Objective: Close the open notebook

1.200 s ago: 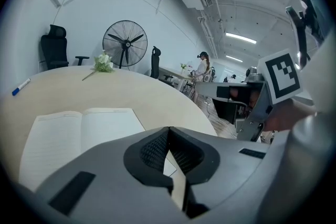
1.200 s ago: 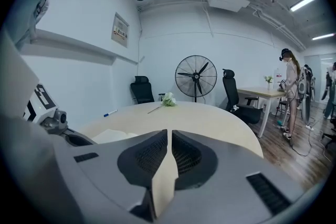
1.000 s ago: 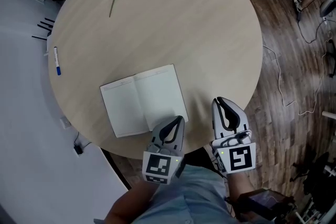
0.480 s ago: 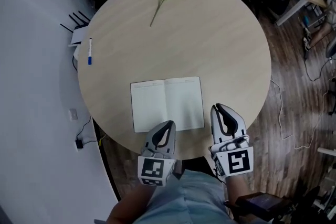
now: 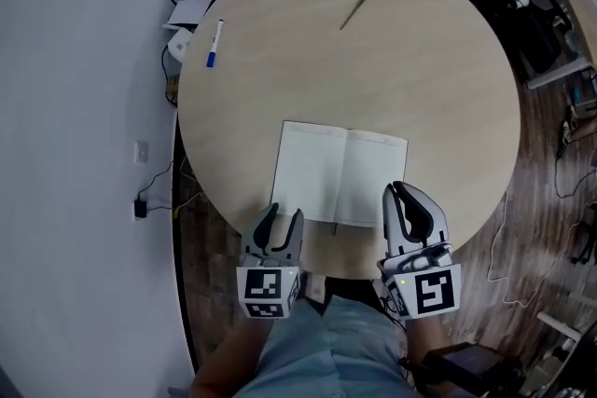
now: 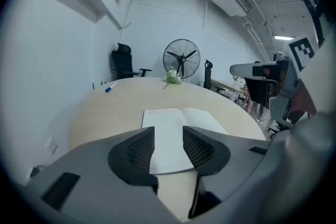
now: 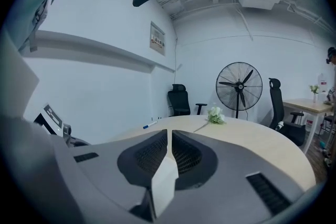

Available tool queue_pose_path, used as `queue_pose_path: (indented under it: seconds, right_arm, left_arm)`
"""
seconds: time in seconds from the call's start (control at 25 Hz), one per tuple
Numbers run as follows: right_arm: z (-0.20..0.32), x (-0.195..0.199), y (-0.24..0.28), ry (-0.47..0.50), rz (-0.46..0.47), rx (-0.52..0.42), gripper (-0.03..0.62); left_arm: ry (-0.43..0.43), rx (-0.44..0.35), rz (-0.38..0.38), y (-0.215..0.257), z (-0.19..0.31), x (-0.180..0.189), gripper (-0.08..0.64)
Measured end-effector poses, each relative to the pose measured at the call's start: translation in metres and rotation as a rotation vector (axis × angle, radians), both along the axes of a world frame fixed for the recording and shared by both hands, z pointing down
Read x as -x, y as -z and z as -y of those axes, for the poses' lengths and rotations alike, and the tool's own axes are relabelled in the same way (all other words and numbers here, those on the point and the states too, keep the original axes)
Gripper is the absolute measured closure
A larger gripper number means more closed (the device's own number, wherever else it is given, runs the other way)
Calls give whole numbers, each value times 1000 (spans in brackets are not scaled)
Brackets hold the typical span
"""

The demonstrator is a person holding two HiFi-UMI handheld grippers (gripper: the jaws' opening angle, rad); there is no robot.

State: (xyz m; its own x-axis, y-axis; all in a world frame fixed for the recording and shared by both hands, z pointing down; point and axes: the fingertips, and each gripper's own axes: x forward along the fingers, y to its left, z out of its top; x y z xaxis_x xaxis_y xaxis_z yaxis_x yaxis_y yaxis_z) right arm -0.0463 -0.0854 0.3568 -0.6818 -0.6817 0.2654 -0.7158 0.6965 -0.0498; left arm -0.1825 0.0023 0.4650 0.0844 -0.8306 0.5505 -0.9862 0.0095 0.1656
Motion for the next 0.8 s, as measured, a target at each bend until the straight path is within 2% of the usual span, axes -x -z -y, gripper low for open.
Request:
queue_pose_path:
  seconds: [0.32, 0.6, 0.8]
  right_arm:
    - [24, 15, -47, 43, -46, 76, 540]
    - [39, 13, -72, 46, -68, 122, 540]
    - [44, 4, -75, 31, -66, 124, 540]
  left_arm:
    - [129, 136, -19, -68, 7, 29, 313]
    - [165, 245, -29, -102, 9, 35, 334]
    - [180, 268, -8, -107, 9, 35, 341]
